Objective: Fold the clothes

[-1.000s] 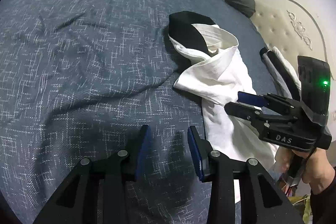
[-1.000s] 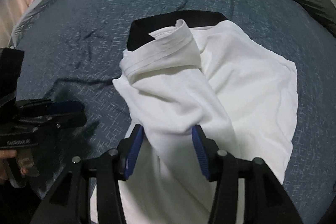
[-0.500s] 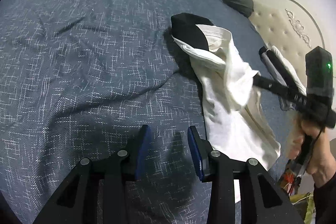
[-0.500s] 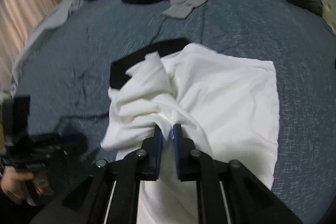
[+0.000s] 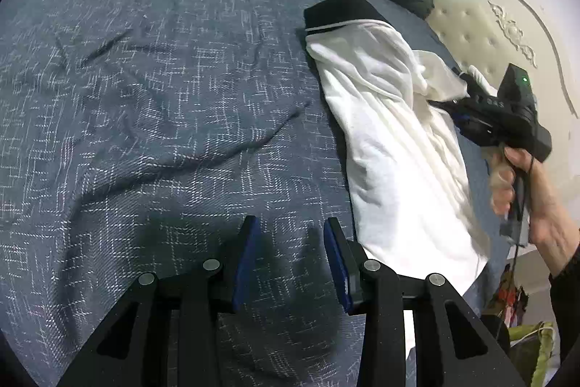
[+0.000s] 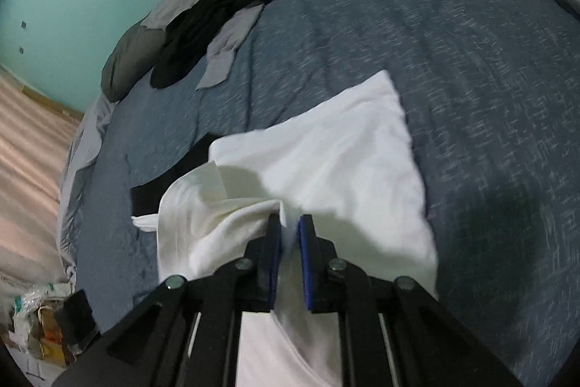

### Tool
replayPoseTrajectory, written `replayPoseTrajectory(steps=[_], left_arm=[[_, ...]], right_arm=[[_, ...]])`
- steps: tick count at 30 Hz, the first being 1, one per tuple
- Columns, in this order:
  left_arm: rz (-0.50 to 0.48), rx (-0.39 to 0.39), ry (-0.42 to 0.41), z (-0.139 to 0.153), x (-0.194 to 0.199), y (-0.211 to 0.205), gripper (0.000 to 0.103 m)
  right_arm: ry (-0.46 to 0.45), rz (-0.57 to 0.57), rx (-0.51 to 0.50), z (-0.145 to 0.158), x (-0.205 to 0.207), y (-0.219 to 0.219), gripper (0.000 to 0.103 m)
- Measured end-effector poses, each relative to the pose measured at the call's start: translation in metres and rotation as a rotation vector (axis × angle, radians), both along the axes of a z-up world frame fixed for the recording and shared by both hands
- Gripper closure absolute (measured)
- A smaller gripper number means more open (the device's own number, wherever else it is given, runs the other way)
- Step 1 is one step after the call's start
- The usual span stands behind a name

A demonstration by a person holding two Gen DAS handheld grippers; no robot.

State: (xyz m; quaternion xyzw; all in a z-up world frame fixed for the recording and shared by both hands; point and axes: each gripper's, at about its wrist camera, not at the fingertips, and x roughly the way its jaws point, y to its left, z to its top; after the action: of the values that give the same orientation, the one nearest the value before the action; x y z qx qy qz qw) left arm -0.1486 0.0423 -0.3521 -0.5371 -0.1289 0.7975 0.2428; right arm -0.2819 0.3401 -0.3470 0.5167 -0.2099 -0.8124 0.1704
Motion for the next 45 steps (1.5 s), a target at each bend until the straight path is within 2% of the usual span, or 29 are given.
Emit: replayPoseTrajectory(steps=[5,8,10,11,12,14,17,25,26,27,30,45], left_arm=[[-0.006,0.0,-0.001,-0.001,-0.003,0.002,0.063],[-0.008,-0.001,-0.004,-0.002,-0.006,0.005,0.063],[-0.01,0.0,-0.004,-0.001,-0.006,0.006,0.063],[-0.011,0.0,-0.002,-0.001,-0.007,0.006,0.063],[-0.011,0.0,0.0,0.0,-0.007,0.006,0.063],[-0.011,-0.002,0.001,0.001,-0.008,0.007,0.063],[-0.011,-0.002,0.001,0.001,-0.008,0.008,0.063],[-0.014,0.004,0.003,0.002,0.004,-0.001,0.063],[-0.013,0.003,0.003,0.002,0.003,-0.003,0.063],[-0.012,0.002,0.003,0.002,0.001,-0.004,0.063],[-0.011,0.0,0.003,0.002,-0.001,-0.007,0.063],[-0.029,-0.005,-0.007,-0.005,-0.001,0.009,0.063]], right_arm=[[-0.044,-0.06,0.015,-0.015,-0.012,0.022,0.095],[0.003,-0.082,-0.028,-0.008,-0.012,0.033,0.092],[0.084,-0.043,-0.06,0.007,-0.007,0.029,0.092],[0.115,-0.002,-0.061,0.015,-0.003,0.023,0.085],[0.141,0.041,-0.057,0.022,0.002,0.015,0.065],[0.183,0.115,-0.035,0.032,0.012,0.002,0.05],[0.236,0.198,0.005,0.044,0.03,-0.015,0.05],[0.326,0.297,0.165,0.05,0.044,-0.054,0.05],[0.323,0.298,0.194,0.048,0.041,-0.057,0.057],[0.32,0.299,0.222,0.046,0.038,-0.059,0.079],[0.309,0.282,0.287,0.043,0.031,-0.059,0.095],[0.268,0.163,0.484,0.055,-0.036,-0.03,0.099]])
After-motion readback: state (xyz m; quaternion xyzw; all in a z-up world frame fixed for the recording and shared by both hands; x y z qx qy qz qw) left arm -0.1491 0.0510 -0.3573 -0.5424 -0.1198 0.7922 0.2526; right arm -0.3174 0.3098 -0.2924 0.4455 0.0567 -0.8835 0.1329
